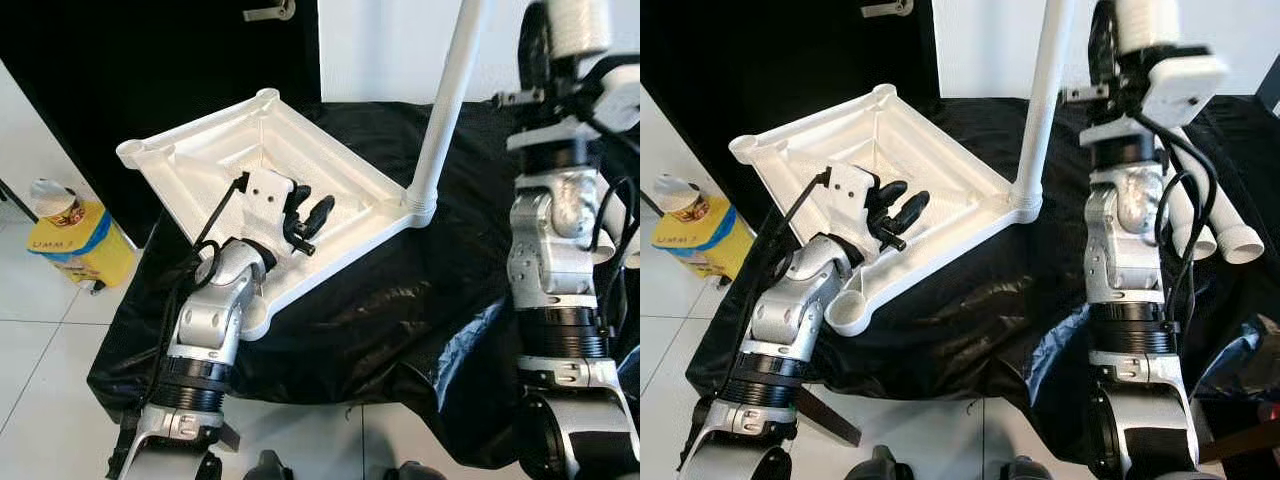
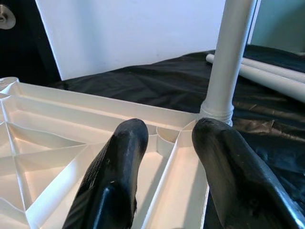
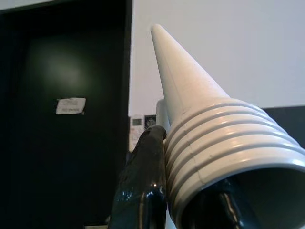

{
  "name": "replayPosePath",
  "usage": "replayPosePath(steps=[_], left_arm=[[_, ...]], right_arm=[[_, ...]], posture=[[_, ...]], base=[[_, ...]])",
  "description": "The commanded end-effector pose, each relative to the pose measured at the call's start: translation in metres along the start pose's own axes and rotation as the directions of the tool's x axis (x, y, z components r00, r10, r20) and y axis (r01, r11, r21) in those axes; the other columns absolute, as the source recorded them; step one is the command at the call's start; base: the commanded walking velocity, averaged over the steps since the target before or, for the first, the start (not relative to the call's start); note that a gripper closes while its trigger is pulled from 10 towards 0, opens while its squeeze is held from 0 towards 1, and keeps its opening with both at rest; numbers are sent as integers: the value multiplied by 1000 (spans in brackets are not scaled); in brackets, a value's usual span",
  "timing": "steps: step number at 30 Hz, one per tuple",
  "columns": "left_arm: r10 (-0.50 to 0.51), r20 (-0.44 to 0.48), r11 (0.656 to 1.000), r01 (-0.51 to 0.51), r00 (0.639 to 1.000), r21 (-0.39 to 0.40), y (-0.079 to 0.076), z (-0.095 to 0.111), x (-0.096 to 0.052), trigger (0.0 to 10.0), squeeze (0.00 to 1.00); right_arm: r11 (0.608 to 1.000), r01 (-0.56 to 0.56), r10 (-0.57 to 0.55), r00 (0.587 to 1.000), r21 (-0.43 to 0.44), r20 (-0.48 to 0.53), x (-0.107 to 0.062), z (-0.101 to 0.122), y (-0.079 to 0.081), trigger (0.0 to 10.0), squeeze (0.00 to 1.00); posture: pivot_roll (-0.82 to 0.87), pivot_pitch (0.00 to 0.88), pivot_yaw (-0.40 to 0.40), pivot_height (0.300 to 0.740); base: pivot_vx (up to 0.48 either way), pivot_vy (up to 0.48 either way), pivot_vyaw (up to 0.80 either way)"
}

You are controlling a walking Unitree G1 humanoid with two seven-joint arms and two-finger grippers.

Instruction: Building children table

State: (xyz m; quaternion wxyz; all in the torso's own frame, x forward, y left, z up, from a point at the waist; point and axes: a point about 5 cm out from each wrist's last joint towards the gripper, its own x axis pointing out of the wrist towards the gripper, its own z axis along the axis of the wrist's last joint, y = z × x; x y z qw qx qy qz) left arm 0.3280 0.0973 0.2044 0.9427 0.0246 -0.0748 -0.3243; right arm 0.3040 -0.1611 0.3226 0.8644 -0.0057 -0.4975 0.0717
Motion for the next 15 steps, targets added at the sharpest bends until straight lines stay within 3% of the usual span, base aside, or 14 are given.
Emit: replayPosePath(steps=[1,6,7,8,10,11,15], left_arm=[[76,11,997,-76,997,-2,8,2,0,10000,0],[63,51,996,-59,997,-73,19,10,0,10000,0],[51,69,995,-44,996,-93,21,12,-1,10000,145],[28,94,990,-15,995,-140,23,16,-1,10000,1000],[28,94,990,-15,995,-140,23,16,-1,10000,1000],[-31,166,972,68,986,-225,23,24,-4,10000,1000],[-73,232,948,140,970,-286,21,33,-5,10000,1000]], right_arm=[[999,-47,47,998,-14,39,5,9,7,10000,0],[994,-113,112,993,13,47,3,16,17,10000,0],[991,-131,130,991,19,38,1,16,19,10000,0],[989,-146,145,989,31,16,-3,14,21,10000,0],[989,-146,145,989,31,16,-3,14,21,10000,0],[983,-173,176,984,60,-35,-13,8,25,10000,0],[978,-190,197,977,86,-81,-23,3,28,10000,0]], posture=[[-18,0,48,740],[-16,0,49,740],[-15,0,47,740],[-14,0,44,740],[-14,0,44,740],[-14,0,42,740],[-14,1,40,740]], base=[[0,0,0],[0,0,0],[0,0,0],[0,0,0],[0,0,0],[0,0,0],[0,0,0]])
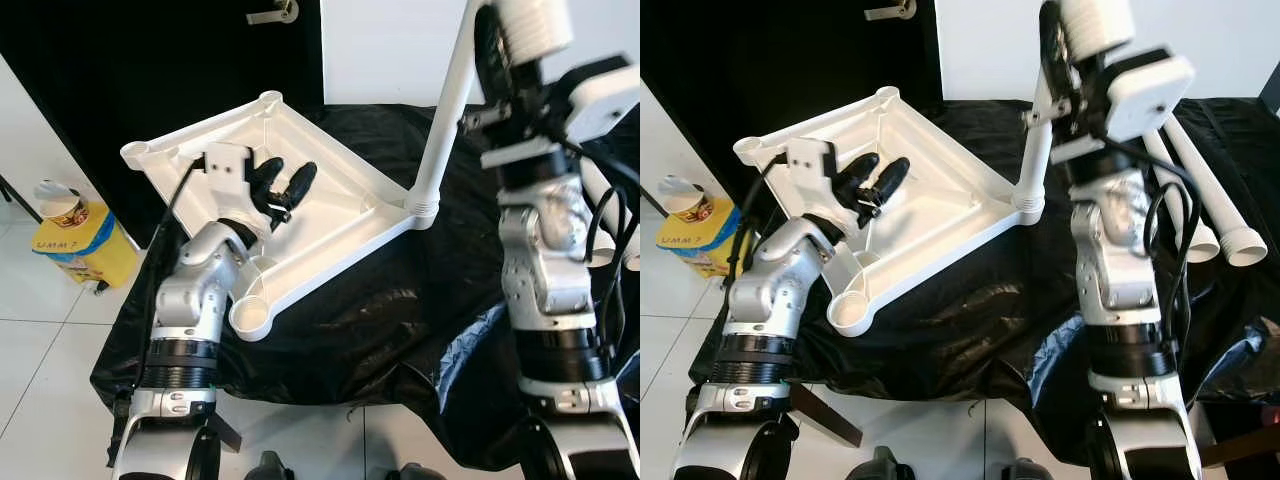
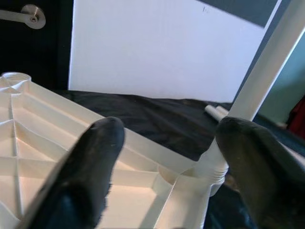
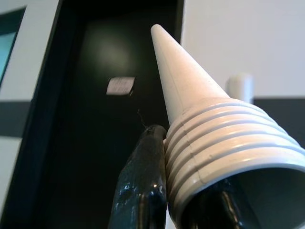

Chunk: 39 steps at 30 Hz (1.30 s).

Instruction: Building children table

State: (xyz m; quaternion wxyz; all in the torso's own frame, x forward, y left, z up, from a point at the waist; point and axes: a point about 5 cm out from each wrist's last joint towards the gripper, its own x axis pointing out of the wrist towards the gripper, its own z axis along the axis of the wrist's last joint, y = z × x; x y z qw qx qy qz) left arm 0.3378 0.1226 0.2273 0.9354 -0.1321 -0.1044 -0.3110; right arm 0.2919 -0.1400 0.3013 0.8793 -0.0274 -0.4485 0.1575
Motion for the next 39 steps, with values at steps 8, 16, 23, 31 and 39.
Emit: replayPosePath(steps=[8,16,23,31,39], left_arm=[[-366,168,882,399,915,-252,-28,25,2,10000,1000],[-464,205,792,507,862,-340,-45,23,1,10000,0],[-473,216,745,519,854,-419,-51,17,0,10000,0],[-388,186,772,428,903,-469,-40,11,4,10000,0],[-279,184,821,333,943,-464,-10,19,5,10000,0]], right_arm=[[986,-96,118,978,134,-172,-41,-23,29,10000,0],[968,-147,202,937,203,-286,-69,-41,49,10000,0],[943,-206,283,909,261,-307,-77,-45,62,10000,0],[890,-291,401,866,352,-298,-88,-42,78,10000,0],[854,-329,467,828,404,-312,-102,-41,81,10000,0]], posture=[[-15,0,39,740],[-14,0,44,740],[-10,0,49,740],[-4,0,43,740],[-5,3,46,740]], base=[[0,0,0],[0,0,0],[0,0,0],[0,0,0],[0,0,0]])
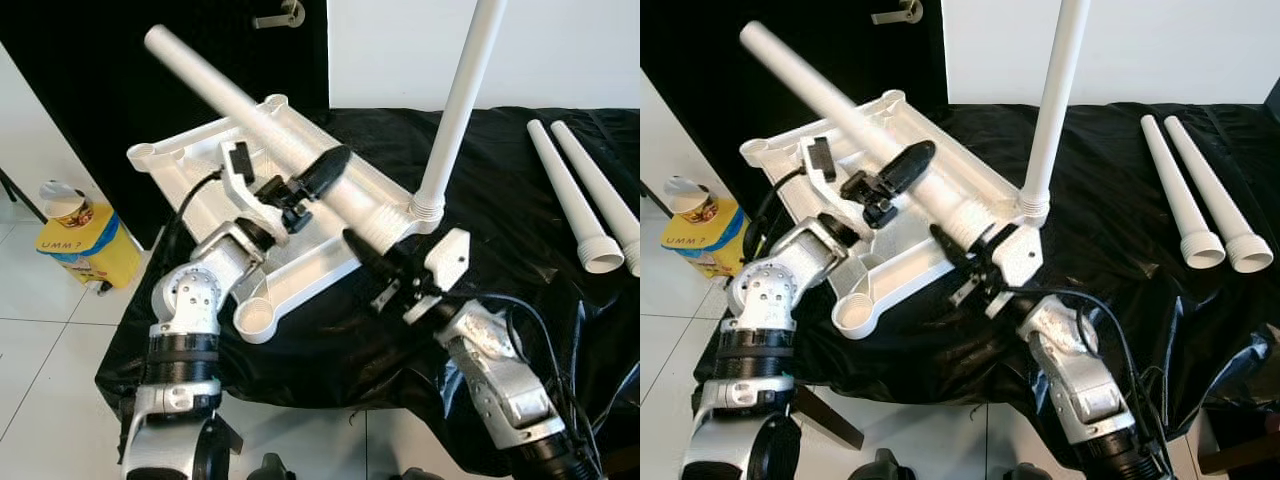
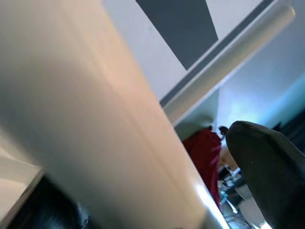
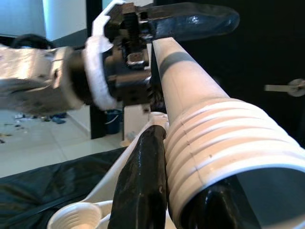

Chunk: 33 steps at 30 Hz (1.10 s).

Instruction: Building children table

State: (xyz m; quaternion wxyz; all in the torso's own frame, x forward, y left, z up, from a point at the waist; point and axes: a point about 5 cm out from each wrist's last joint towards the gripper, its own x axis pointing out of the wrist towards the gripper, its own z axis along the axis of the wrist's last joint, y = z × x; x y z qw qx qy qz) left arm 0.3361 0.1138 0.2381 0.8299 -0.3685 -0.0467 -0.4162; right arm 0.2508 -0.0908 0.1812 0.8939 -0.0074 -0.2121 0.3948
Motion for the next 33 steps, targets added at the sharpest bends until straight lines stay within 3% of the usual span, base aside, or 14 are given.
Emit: replayPosePath(steps=[1,13,15,27,28,29,33], left_arm=[[-136,39,990,135,990,33,-6,12,-2,10000,0],[-47,95,998,41,994,55,16,40,-10,10000,0],[-39,121,999,35,992,29,19,42,-12,0,0],[-22,181,998,32,983,-53,23,42,-18,0,0],[-23,180,998,33,983,-54,23,41,-18,0,0],[-23,180,998,34,983,-56,23,40,-19,0,0],[-20,185,998,32,983,-61,24,40,-19,0,0]], right_arm=[[1000,-19,19,1000,13,-2,-2,1,3,10000,0],[999,-40,41,999,29,-35,-10,-3,6,10000,0],[999,-43,44,998,30,-36,-10,-3,7,10000,0],[999,-16,18,999,45,-41,-14,-5,5,10000,0],[999,-11,14,999,50,-45,-16,-6,5,10000,914],[998,-15,18,999,60,-50,-17,-7,5,10000,1000],[997,-20,24,998,68,-57,-20,-8,6,10000,1000]], posture=[[-5,3,46,740],[-7,2,52,740],[-9,1,53,740],[-10,5,52,740],[-10,5,51,740],[-10,4,50,740],[-11,4,49,740]], base=[[0,0,0],[0,0,0],[0,0,0],[0,0,0],[0,0,0],[0,0,0],[0,0,0]])
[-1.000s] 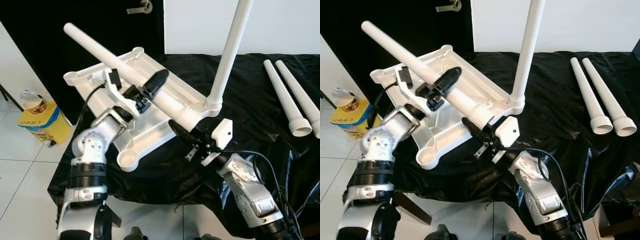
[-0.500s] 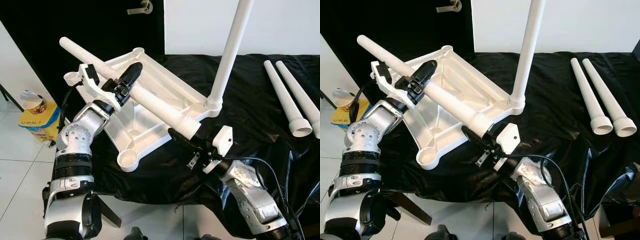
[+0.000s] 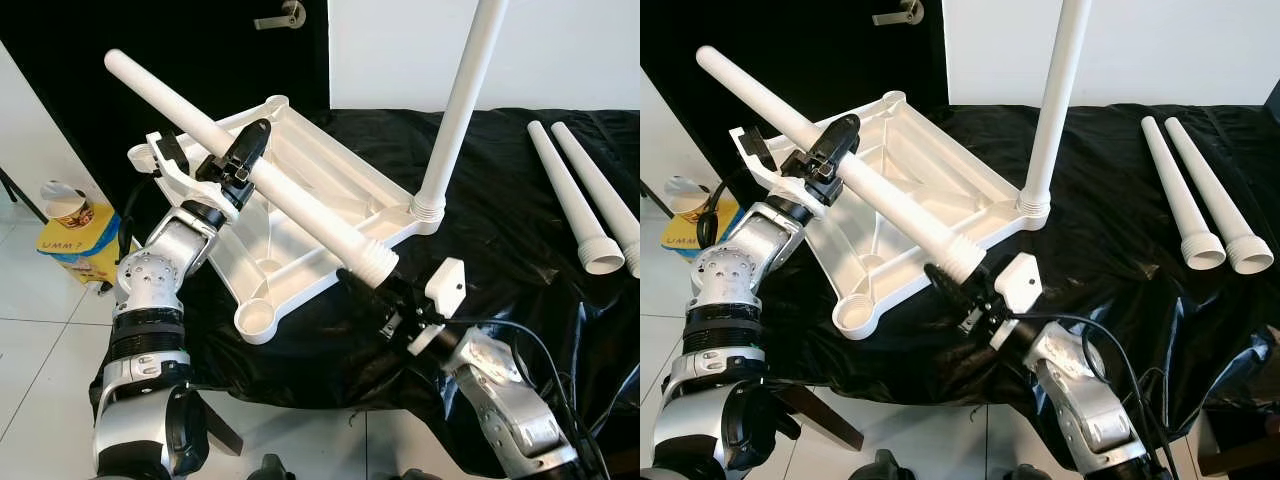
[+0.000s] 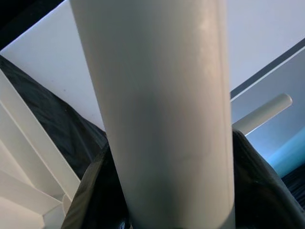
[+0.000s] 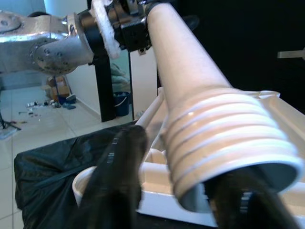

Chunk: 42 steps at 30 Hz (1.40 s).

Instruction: Building children table

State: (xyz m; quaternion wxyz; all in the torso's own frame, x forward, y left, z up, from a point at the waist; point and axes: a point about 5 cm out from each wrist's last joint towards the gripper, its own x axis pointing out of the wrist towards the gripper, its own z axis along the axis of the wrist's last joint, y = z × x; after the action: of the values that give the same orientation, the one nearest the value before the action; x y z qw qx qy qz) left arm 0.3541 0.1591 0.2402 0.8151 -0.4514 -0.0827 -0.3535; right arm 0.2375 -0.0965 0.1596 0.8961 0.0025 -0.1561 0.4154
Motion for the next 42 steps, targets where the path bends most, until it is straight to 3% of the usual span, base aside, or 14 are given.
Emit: replayPosePath(steps=[1,5,6,7,9,10,18,20,28,32,35,39,41,42], left_arm=[[-102,5,994,102,995,39,-6,5,-1,0,0],[-86,31,996,85,996,29,-2,11,-2,0,0],[-77,36,997,76,996,31,0,14,-3,667,0],[-68,37,997,66,997,36,1,15,-4,7529,0],[-62,38,997,60,997,39,2,17,-4,7529,0],[-62,39,997,60,997,51,2,19,-6,10000,0],[-75,4,990,74,997,121,-2,19,-8,10000,0],[-95,-47,979,102,994,178,-10,10,-5,10000,0],[-144,-173,938,190,974,289,-31,-16,4,10000,0],[-162,-211,919,225,964,322,-39,-25,8,10000,0],[-204,-265,888,292,942,356,-54,-38,15,10000,0],[-216,-280,878,311,935,363,-59,-42,17,10000,0],[-265,-322,838,382,909,389,-77,-52,21,10000,0],[-265,-322,838,382,909,389,-77,-52,21,10000,0]], right_arm=[[1000,8,-8,999,-4,33,-1,5,-2,10000,1000],[1000,10,-11,1000,1,16,-9,2,-1,10000,1000],[1000,19,-19,1000,2,2,-13,0,-2,10000,1000],[1000,28,-28,1000,-1,-10,-16,-2,-3,10000,1000],[999,33,-34,999,-3,-18,-18,-2,-3,10000,1000],[999,37,-38,998,-17,-47,-22,-5,-5,10000,0],[995,55,-65,990,-80,-128,-33,-12,-16,10000,0],[990,64,-81,988,-126,-133,-28,-10,-21,10000,0],[985,45,-64,992,-167,-106,-7,-6,-17,10000,0],[984,39,-57,993,-172,-102,0,-6,-17,10000,0],[982,35,-56,992,-184,-110,12,-6,-17,10000,0],[980,35,-59,992,-195,-115,15,-6,-18,10000,0],[978,38,-67,989,-207,-135,24,-5,-19,10000,0],[978,38,-67,989,-207,-135,24,-5,-19,10000,0]], posture=[[-11,4,49,740],[-12,7,47,740],[-12,9,47,740],[-12,9,47,740],[-12,9,47,740],[-15,14,48,740],[-16,21,50,740],[-13,25,49,740],[-3,23,43,740],[0,22,41,740],[6,20,38,740],[7,20,38,740],[13,20,36,740],[13,20,36,740]], base=[[0,0,0],[0,0,0],[0,0,0],[0,0,0],[0,0,0],[0,0,0],[0,0,0],[0,0,0],[0,0,0],[0,0,0],[0,0,0],[0,0,0],[0,0,0],[0,0,0]])
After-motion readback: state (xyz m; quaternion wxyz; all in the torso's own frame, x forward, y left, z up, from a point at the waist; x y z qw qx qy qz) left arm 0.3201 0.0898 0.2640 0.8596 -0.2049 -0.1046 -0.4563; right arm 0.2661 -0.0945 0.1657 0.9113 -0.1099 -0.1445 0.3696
